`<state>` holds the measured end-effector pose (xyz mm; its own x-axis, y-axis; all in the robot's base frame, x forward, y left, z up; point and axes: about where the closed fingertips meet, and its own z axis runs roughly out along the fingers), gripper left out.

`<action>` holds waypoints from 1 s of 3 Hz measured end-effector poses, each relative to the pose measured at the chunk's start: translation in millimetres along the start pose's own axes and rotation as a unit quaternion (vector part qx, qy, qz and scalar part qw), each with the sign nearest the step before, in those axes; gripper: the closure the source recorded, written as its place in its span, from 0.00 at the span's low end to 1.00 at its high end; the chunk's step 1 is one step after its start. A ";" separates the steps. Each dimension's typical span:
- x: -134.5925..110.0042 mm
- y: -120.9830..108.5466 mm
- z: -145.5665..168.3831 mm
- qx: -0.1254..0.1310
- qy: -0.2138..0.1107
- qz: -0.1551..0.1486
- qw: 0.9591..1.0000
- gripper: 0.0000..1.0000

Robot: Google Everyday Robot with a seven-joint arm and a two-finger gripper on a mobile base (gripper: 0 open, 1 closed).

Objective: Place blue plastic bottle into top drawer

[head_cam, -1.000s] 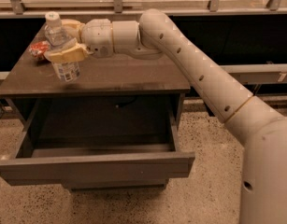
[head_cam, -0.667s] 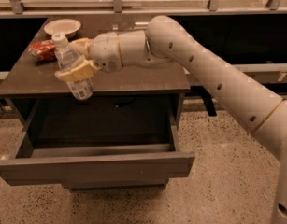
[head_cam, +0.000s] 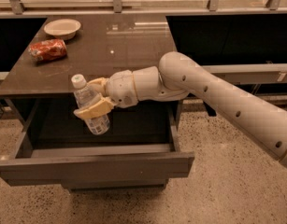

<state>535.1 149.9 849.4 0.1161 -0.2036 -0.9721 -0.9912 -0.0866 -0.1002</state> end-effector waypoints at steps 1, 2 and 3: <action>-0.5 0.4 1.8 -0.002 0.000 0.000 1.000 1.00; 23.2 -1.0 -3.2 0.020 -0.021 0.012 0.999 1.00; 65.2 8.8 -17.9 0.063 -0.056 0.032 0.996 1.00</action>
Offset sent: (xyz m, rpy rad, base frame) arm 0.0167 -0.0342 -0.0683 0.1388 0.0587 -0.1406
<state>535.0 118.5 789.0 0.0525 -0.0932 -0.9943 -0.9972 0.0473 -0.0571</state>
